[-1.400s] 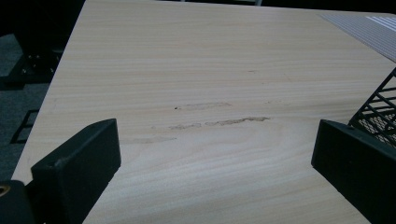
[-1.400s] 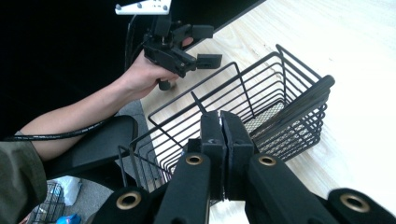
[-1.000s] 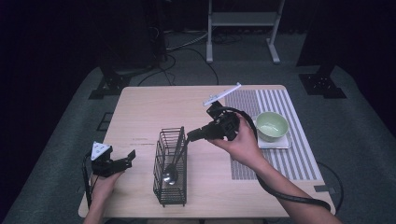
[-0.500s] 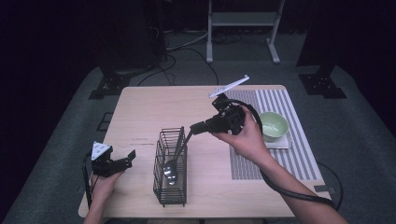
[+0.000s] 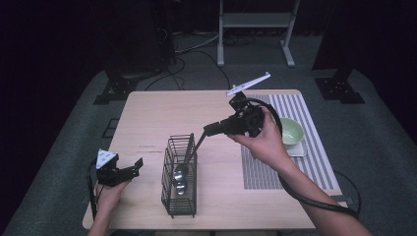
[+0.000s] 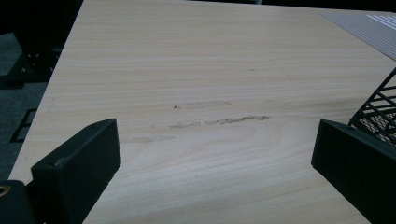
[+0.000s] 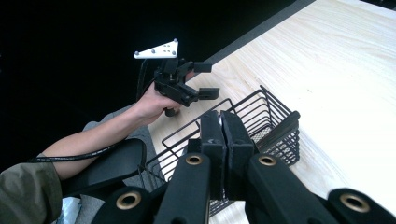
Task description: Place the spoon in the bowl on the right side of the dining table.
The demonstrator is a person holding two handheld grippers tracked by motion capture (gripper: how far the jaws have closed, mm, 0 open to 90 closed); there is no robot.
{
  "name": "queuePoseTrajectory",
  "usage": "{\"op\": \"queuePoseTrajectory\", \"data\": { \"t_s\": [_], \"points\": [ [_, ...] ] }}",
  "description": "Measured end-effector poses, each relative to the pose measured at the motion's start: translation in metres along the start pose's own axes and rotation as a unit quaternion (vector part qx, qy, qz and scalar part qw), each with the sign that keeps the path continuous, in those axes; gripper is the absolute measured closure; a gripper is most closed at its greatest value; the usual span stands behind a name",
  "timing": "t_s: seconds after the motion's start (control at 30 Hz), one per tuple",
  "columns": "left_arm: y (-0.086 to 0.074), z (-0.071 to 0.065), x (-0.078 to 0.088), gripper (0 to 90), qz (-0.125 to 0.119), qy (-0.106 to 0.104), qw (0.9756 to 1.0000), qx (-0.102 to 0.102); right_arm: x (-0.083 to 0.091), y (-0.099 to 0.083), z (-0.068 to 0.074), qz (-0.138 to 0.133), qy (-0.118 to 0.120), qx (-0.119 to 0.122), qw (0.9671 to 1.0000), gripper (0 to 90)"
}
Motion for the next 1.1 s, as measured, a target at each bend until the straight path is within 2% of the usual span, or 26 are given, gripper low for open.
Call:
{"op": "queuePoseTrajectory", "data": {
  "t_s": [1.1],
  "points": [
    [0.000,0.000,0.000,0.4,0.000,0.002,1.0000,0.000,0.044,-0.006,-0.020,-0.032,-0.015,-0.029,0.9990,88.8]
  ]
}}
Point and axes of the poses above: each handheld gripper's, and its own axes: x roughly backward along the jaws, y roughly out of its top, z roughly to its left, the point moved 8 cm from there along -x, roughly forward along the jaws, and after that the axes turned 3 degrees about -x, right-handed, at the moved point
